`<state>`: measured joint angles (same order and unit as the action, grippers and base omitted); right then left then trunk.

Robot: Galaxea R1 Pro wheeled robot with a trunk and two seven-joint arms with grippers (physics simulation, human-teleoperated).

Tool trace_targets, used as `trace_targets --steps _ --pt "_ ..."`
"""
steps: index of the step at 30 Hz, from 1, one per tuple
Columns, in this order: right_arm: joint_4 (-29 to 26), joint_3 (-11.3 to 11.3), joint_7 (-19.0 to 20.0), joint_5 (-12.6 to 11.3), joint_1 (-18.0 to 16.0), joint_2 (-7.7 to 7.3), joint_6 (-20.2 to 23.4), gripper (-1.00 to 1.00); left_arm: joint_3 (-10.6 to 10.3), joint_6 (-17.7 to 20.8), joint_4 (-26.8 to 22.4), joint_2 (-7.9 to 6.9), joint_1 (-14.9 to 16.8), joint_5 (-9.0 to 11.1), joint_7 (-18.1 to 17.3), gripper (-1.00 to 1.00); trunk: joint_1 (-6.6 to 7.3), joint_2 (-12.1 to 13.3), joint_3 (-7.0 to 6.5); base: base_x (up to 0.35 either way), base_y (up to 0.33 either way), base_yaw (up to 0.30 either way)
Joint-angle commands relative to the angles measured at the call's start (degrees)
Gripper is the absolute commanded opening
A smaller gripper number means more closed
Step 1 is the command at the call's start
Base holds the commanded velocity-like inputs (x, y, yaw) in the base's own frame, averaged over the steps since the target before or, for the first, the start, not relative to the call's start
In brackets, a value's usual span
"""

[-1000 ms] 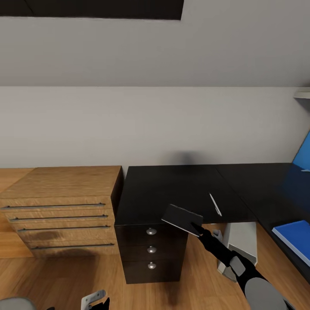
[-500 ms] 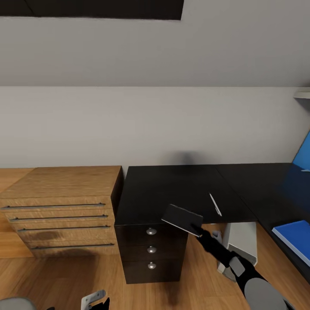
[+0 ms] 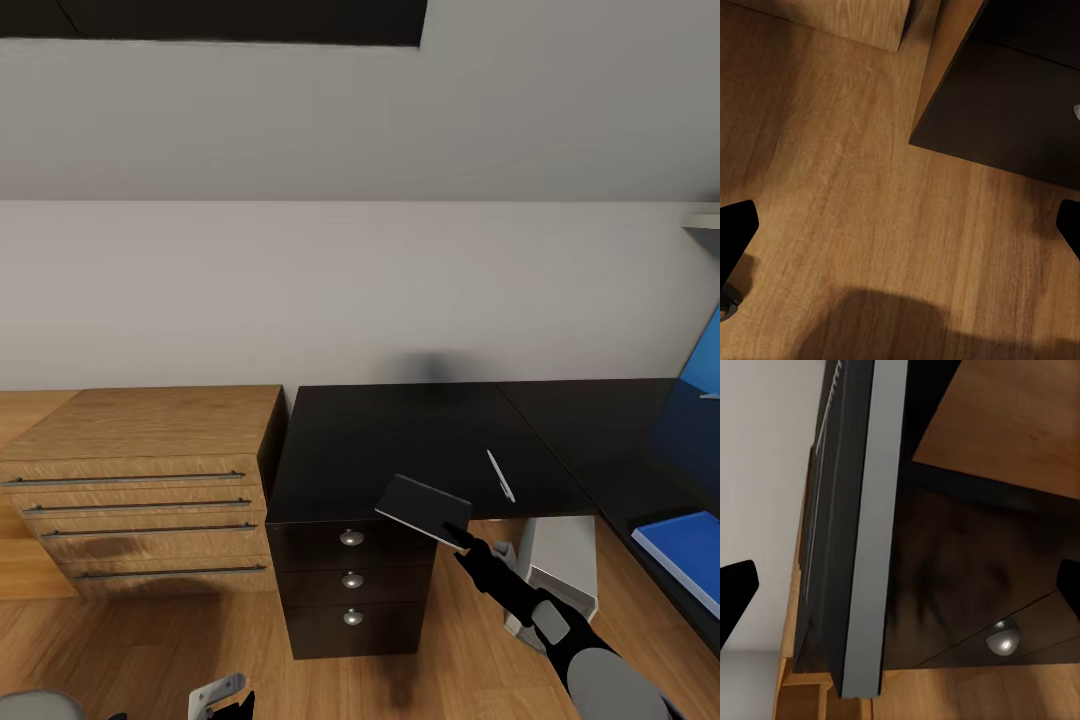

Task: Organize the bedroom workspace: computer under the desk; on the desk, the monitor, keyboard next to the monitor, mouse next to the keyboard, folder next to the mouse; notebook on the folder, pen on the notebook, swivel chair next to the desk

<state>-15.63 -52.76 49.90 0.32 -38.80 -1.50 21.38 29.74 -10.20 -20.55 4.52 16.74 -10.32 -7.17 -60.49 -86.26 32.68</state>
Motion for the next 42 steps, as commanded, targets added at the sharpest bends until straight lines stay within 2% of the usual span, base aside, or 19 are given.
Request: trace_targets --steps 1,9,10,27,42 --pt "-0.02 -0.41 0.15 0.04 -0.05 0.01 0.55 1.00 0.49 -0.17 -0.02 0.05 0.04 -0.58 -0.30 1.00 0.00 -0.03 0.06 0.000 0.000 0.000" --pt "-0.01 -0.49 0.12 0.03 -0.05 0.08 0.59 1.00 0.49 -0.17 -0.02 0.07 0.04 -0.58 -0.30 1.00 0.00 -0.03 0.06 0.000 0.000 0.000" --pt "-0.01 -0.50 0.12 0.03 -0.05 0.09 0.59 -1.00 0.49 -0.17 -0.02 0.08 0.04 -0.58 -0.30 1.00 0.00 -0.03 0.06 0.000 0.000 0.000" --pt "-0.01 -0.50 0.19 0.03 -0.05 0.10 0.60 -1.00 0.49 -0.17 -0.02 0.06 0.04 -0.58 -0.30 1.00 0.00 -0.03 0.06 0.000 0.000 0.000" --pt "-0.38 -0.42 0.04 0.01 -0.05 0.10 0.70 -1.00 0.49 -0.17 -0.02 0.05 0.04 -0.61 -0.22 1.00 3.30 5.99 -2.64 0.000 0.000 0.000"
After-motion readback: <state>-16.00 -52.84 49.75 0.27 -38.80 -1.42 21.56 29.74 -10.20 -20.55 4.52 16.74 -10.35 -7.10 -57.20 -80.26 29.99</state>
